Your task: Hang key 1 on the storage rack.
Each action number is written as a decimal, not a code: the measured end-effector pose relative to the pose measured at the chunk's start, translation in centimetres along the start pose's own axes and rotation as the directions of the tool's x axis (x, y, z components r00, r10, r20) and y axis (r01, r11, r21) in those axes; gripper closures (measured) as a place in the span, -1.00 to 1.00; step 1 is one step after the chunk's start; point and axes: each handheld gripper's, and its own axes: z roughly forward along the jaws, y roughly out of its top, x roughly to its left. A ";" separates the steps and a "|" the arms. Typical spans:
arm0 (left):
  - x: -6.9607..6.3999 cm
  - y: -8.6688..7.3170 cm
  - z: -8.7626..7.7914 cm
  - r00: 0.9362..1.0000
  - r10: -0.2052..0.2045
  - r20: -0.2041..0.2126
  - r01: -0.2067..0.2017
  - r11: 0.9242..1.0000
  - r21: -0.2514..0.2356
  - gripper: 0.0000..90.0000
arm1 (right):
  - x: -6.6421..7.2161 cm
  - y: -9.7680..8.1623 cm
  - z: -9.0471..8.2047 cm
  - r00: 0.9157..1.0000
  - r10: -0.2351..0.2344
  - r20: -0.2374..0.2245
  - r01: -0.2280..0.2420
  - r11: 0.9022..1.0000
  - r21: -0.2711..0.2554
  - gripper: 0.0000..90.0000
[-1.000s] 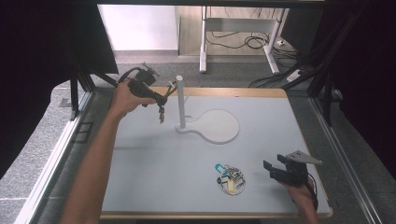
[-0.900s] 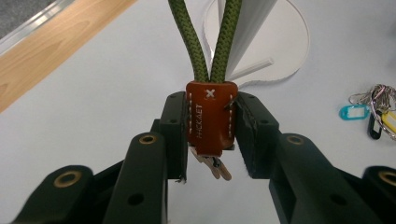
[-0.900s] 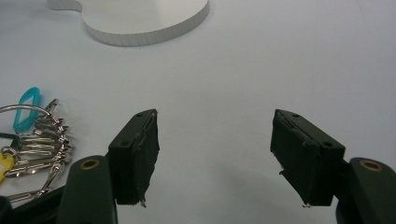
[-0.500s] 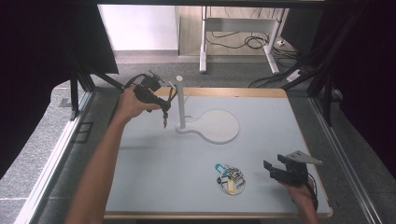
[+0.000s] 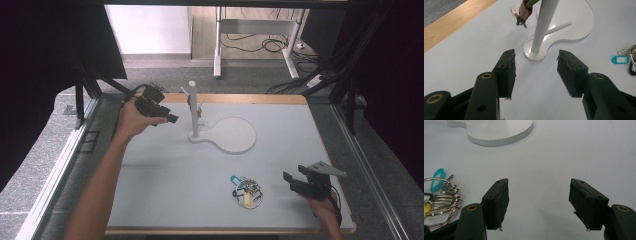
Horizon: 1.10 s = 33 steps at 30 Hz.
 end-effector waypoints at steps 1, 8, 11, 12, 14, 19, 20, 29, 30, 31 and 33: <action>-0.2 -0.2 -0.2 1.000 0.007 0.006 -0.007 1.000 -0.004 0.07 | -0.1 0.0 -0.1 1.000 0.000 -0.002 0.000 1.000 -0.004 -0.28; -2.2 -2.5 -1.0 0.999 0.020 0.029 -0.020 1.000 -0.021 -0.02 | -0.3 0.3 -0.7 1.000 0.001 0.002 -0.001 1.000 -0.009 -0.33; -3.0 -3.8 -1.2 0.999 0.022 0.041 -0.021 0.999 -0.037 -0.04 | -0.2 0.4 -0.9 1.000 -0.004 -0.006 0.004 1.000 -0.013 -0.34; -3.3 -4.3 -1.2 0.999 0.023 0.033 -0.022 0.999 -0.029 -0.05 | -0.1 0.4 -0.9 1.000 -0.008 -0.009 0.008 1.000 -0.018 -0.34; -4.1 -5.2 -1.1 0.999 0.043 0.021 -0.042 0.999 -0.004 -0.07 | 0.1 0.5 -1.0 1.000 -0.011 -0.013 0.011 1.000 -0.020 -0.34; -5.1 -7.7 -0.4 0.998 0.052 0.025 -0.052 0.999 -0.005 -0.08 | 0.2 0.6 -1.1 0.999 -0.022 -0.026 0.021 1.000 -0.020 -0.33; -5.2 -8.2 -0.2 0.999 0.047 0.027 -0.046 0.999 -0.007 -0.08 | 0.3 0.7 -1.1 0.999 -0.022 -0.031 0.022 1.000 -0.020 -0.33; -6.2 -11.9 0.7 0.998 0.059 -0.001 -0.059 0.998 -0.006 -0.09 | 0.8 0.8 -0.5 0.998 -0.038 -0.049 0.038 0.999 -0.006 -0.33; -6.4 -12.2 0.7 0.999 0.050 0.007 -0.050 0.999 -0.012 -0.08 | 0.8 0.8 -0.5 0.998 -0.039 -0.050 0.039 0.999 -0.003 -0.32; -6.6 -12.5 0.7 0.999 0.050 0.022 -0.049 0.999 -0.015 -0.09 | 0.9 0.8 -0.5 0.998 -0.039 -0.055 0.039 0.999 0.000 -0.32; -7.0 -13.1 1.0 0.998 0.060 0.022 -0.059 0.998 -0.009 -0.09 | 1.1 0.9 -0.4 0.997 -0.042 -0.061 0.042 0.999 0.000 -0.31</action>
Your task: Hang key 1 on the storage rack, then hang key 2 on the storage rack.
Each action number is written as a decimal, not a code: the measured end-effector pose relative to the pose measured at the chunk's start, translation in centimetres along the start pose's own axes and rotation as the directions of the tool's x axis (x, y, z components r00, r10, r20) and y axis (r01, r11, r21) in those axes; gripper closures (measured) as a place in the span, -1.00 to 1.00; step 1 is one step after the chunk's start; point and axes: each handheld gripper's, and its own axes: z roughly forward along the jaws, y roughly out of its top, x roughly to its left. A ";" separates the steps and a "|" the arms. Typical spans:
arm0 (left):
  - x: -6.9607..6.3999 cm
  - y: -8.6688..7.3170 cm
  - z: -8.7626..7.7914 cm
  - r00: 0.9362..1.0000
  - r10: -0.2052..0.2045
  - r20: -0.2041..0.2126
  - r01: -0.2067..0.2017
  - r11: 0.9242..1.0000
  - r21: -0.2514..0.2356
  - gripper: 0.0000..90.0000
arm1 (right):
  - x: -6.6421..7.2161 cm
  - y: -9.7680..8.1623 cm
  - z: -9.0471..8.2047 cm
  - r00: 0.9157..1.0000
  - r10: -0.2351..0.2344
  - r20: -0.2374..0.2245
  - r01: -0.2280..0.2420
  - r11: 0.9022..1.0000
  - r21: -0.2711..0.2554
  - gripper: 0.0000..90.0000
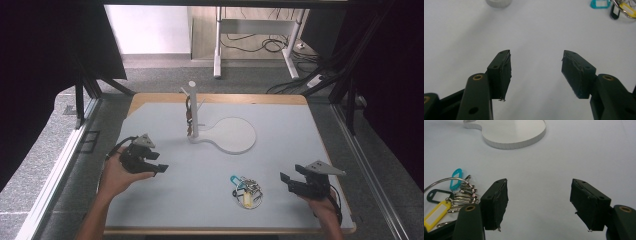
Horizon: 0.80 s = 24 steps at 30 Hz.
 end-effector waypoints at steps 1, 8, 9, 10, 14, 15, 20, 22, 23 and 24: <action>-0.2 -0.3 0.2 1.000 -0.001 -0.007 0.001 1.000 0.005 -0.08 | 0.1 0.1 0.0 1.000 -0.004 -0.002 0.004 1.000 0.002 -0.31; -0.4 -1.6 1.3 1.000 -0.002 -0.019 0.002 1.000 -0.004 -0.06 | 0.5 0.2 0.4 1.000 -0.019 -0.016 0.019 1.000 0.007 -0.19; -0.5 -1.7 1.4 1.000 0.000 -0.031 0.000 1.000 0.005 -0.06 | 0.6 0.3 0.4 1.000 -0.020 -0.018 0.020 1.000 0.009 -0.18; -0.5 -1.9 1.5 1.000 -0.007 -0.025 0.007 1.000 0.006 -0.06 | 0.7 0.4 0.5 1.000 -0.024 -0.020 0.024 1.000 0.008 -0.16; -0.5 -2.6 1.8 1.000 -0.013 0.007 0.013 1.000 -0.002 -0.06 | 1.5 1.1 0.5 0.999 -0.046 -0.018 0.046 0.999 0.009 -0.11; -0.6 -2.7 1.8 1.000 -0.009 0.001 0.009 1.000 -0.006 -0.06 | 1.7 1.4 0.3 0.998 -0.049 -0.027 0.049 0.999 0.006 -0.10; -1.0 -2.7 2.4 1.000 0.011 0.010 -0.011 1.000 -0.019 -0.06 | 2.5 2.8 -0.9 0.994 -0.103 -0.046 0.106 0.993 0.055 -0.06; -1.1 -2.4 2.9 1.000 0.011 0.021 -0.011 1.000 -0.013 -0.06 | 3.0 3.5 -1.2 0.990 -0.129 -0.056 0.134 0.987 0.088 -0.04; -1.1 -2.3 3.1 1.000 0.008 0.021 -0.007 1.000 -0.015 -0.06 | 3.2 3.8 -1.3 0.987 -0.148 -0.067 0.155 0.982 0.106 -0.04; -1.0 -2.3 3.2 1.000 0.008 0.022 -0.008 1.000 -0.019 -0.06 | 3.5 4.1 -1.4 0.983 -0.165 -0.076 0.174 0.977 0.123 -0.03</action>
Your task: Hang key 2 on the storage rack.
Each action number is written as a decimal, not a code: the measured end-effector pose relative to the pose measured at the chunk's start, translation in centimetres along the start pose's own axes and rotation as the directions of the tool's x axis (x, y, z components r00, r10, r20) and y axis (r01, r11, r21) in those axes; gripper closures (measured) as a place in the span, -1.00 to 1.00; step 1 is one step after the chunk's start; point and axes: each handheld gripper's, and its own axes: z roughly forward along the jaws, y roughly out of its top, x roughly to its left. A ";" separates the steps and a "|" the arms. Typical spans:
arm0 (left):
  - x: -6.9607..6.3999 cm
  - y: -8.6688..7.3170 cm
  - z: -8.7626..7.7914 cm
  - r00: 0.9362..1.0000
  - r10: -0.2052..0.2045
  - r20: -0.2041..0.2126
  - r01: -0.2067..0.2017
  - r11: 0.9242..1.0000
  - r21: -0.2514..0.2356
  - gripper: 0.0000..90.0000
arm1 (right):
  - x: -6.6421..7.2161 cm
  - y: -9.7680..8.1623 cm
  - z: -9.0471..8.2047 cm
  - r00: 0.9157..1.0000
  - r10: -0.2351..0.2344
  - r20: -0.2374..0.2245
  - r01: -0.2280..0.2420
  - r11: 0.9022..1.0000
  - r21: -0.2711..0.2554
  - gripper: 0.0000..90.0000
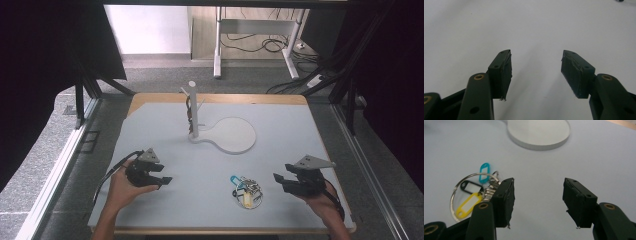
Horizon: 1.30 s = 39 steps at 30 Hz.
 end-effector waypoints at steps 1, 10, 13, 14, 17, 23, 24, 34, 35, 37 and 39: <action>0.0 0.0 0.1 1.000 -0.002 0.000 0.002 1.000 0.001 -0.06 | 0.2 0.3 0.0 1.000 -0.016 -0.007 0.016 1.000 0.016 -0.02; -0.4 -0.4 0.0 1.000 0.014 -0.005 -0.014 1.000 0.025 -0.07 | 2.5 2.6 0.7 0.983 -0.135 -0.124 0.158 0.968 0.195 0.17; -0.5 -0.5 0.0 1.000 0.012 -0.008 -0.011 1.000 0.022 -0.07 | 3.4 3.2 1.0 0.976 -0.148 -0.161 0.183 0.955 0.233 0.23; -0.5 -0.5 0.1 1.000 0.015 -0.008 -0.015 1.000 0.024 -0.07 | 3.7 3.4 1.1 0.972 -0.152 -0.180 0.193 0.951 0.241 0.25; -0.6 -0.5 0.1 1.000 0.023 -0.004 -0.023 0.999 0.031 -0.07 | 4.9 3.7 1.8 0.958 -0.170 -0.230 0.231 0.934 0.271 0.31; -0.7 -0.6 0.2 1.000 0.024 -0.012 -0.023 0.999 0.034 -0.07 | 7.5 3.9 3.8 0.932 -0.171 -0.320 0.282 0.897 0.340 0.42; -0.7 -0.6 0.2 1.000 0.024 -0.014 -0.023 0.999 0.034 -0.07 | 7.8 3.9 4.1 0.927 -0.175 -0.332 0.293 0.890 0.349 0.42; -0.4 -1.0 0.6 1.000 0.001 -0.011 -0.001 0.999 0.035 -0.07 | 9.3 2.9 6.8 0.918 -0.169 -0.360 0.317 0.857 0.406 0.54; -0.3 -1.1 0.6 1.000 -0.004 -0.026 0.005 0.999 0.043 -0.07 | 9.3 2.8 7.0 0.919 -0.168 -0.358 0.316 0.856 0.409 0.55; 0.0 -1.3 0.4 0.999 -0.006 -0.041 0.009 0.999 0.050 -0.06 | 9.3 2.5 7.5 0.919 -0.158 -0.360 0.310 0.854 0.418 0.55; 0.0 -1.3 0.3 0.999 -0.014 -0.041 0.015 0.999 0.037 -0.06 | 9.4 2.4 7.9 0.918 -0.154 -0.367 0.312 0.850 0.425 0.56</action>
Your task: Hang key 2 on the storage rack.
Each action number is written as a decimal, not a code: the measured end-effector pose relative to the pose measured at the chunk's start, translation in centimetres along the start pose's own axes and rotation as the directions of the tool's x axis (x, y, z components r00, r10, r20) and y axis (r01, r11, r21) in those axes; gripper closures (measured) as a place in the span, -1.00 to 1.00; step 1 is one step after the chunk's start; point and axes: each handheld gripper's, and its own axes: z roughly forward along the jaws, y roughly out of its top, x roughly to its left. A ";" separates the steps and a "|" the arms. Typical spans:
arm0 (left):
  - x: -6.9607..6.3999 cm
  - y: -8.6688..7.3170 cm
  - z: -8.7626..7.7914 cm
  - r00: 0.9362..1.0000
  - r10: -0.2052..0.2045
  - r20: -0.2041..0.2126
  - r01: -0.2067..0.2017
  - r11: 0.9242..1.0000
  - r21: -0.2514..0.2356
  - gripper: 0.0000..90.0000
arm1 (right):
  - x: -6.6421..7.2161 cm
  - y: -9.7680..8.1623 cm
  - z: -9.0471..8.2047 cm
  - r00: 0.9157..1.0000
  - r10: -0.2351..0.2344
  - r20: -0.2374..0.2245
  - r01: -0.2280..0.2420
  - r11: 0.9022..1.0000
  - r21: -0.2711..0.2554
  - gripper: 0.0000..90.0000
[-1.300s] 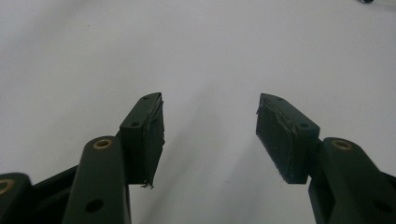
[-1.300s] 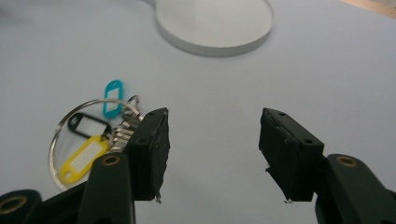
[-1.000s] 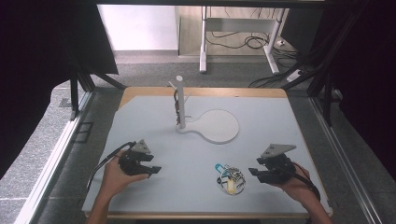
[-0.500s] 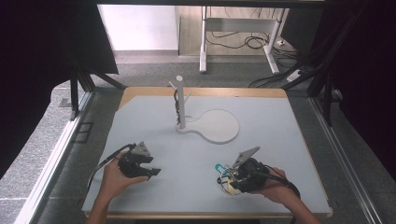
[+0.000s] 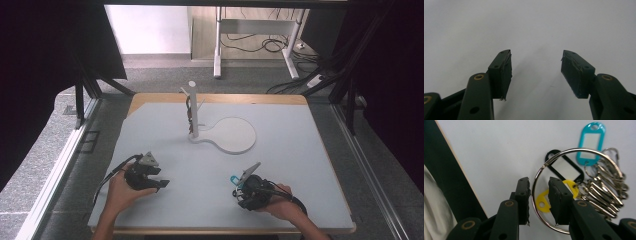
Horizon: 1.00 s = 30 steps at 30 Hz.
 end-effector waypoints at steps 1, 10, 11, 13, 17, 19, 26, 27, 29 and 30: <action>0.0 0.0 -0.1 1.000 -0.001 0.005 0.001 1.000 -0.004 -0.06 | 0.0 0.0 0.2 1.000 0.002 -0.004 -0.002 1.000 0.003 0.56; -0.3 -0.1 0.2 1.000 0.002 -0.002 -0.002 1.000 0.008 -0.07 | 0.7 1.0 0.9 1.000 -0.010 0.017 0.010 0.999 0.046 0.66; -0.3 -0.1 0.2 1.000 0.006 -0.003 -0.006 1.000 0.010 -0.07 | 0.8 1.1 1.0 1.000 -0.014 0.022 0.013 0.998 0.056 0.67; -0.3 -0.1 0.2 1.000 0.006 -0.005 -0.006 1.000 0.008 -0.07 | 0.9 1.3 1.1 0.999 -0.012 0.034 0.010 0.998 0.065 0.72; -0.3 -0.1 0.2 1.000 0.007 -0.006 -0.007 1.000 0.008 -0.07 | 0.7 1.3 1.2 0.999 0.013 0.040 -0.015 0.998 0.066 0.81; -0.4 -0.1 0.3 1.000 0.007 -0.005 -0.007 1.000 0.011 -0.07 | 0.7 1.3 1.2 0.999 0.022 0.045 -0.025 0.997 0.067 0.84; -0.4 -0.2 0.3 1.000 0.018 -0.006 -0.018 1.000 0.017 -0.07 | -0.4 0.9 1.0 0.996 0.085 -0.008 -0.084 0.996 0.035 0.93; -0.3 -0.2 0.2 1.000 0.019 -0.007 -0.019 1.000 0.021 -0.07 | -0.6 0.8 0.8 0.995 0.099 -0.025 -0.099 0.995 0.023 0.93; -0.2 -0.2 0.1 1.000 0.020 -0.010 -0.020 1.000 0.016 -0.07 | -1.0 0.7 0.3 0.992 0.114 -0.052 -0.114 0.993 0.004 0.94; -0.2 -0.3 0.0 1.000 0.018 -0.011 -0.018 1.000 0.013 -0.07 | -1.3 0.6 0.0 0.990 0.122 -0.071 -0.123 0.992 -0.009 0.94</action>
